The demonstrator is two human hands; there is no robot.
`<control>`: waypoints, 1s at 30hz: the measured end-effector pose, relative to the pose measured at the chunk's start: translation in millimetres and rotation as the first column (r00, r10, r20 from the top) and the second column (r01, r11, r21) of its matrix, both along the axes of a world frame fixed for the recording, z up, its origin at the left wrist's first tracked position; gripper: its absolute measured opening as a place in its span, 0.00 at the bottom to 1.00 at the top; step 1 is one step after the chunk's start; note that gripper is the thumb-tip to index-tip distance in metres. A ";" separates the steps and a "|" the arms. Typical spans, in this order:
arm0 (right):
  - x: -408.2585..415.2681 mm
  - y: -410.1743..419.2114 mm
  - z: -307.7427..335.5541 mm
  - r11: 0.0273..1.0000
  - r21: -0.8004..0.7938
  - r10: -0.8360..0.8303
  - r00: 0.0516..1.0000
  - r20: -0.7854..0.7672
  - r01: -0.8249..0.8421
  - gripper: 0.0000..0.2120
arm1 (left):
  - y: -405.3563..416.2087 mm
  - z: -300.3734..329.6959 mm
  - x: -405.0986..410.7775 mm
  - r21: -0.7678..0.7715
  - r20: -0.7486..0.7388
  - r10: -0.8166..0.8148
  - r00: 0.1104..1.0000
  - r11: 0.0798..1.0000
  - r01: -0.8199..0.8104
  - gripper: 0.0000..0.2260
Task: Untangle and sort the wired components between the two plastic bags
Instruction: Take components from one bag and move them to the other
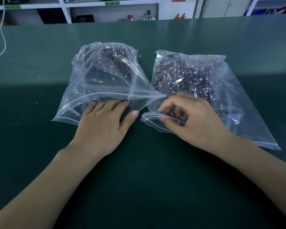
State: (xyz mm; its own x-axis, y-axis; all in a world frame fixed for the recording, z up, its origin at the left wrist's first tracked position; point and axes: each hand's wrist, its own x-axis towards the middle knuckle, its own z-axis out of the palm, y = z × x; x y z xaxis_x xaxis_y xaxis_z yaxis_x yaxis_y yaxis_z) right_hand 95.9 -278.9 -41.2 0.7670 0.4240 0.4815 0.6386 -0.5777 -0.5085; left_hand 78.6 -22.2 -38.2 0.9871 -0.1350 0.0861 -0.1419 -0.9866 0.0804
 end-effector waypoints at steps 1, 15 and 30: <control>0.2 0.0 -0.1 1.000 -0.002 0.000 1.000 -0.001 0.000 0.06 | 0.0 0.3 0.5 0.003 0.006 -0.005 1.000 1.000 0.005 0.33; -3.1 0.0 2.1 1.000 0.011 0.001 1.000 -0.005 -0.001 0.22 | 1.4 9.0 -2.2 -0.232 0.469 0.029 0.883 0.969 0.091 0.24; -4.0 7.1 0.6 0.968 0.192 0.146 0.986 0.081 -0.159 0.07 | -23.3 3.3 -23.4 -0.630 0.570 -0.094 0.816 0.588 0.508 0.20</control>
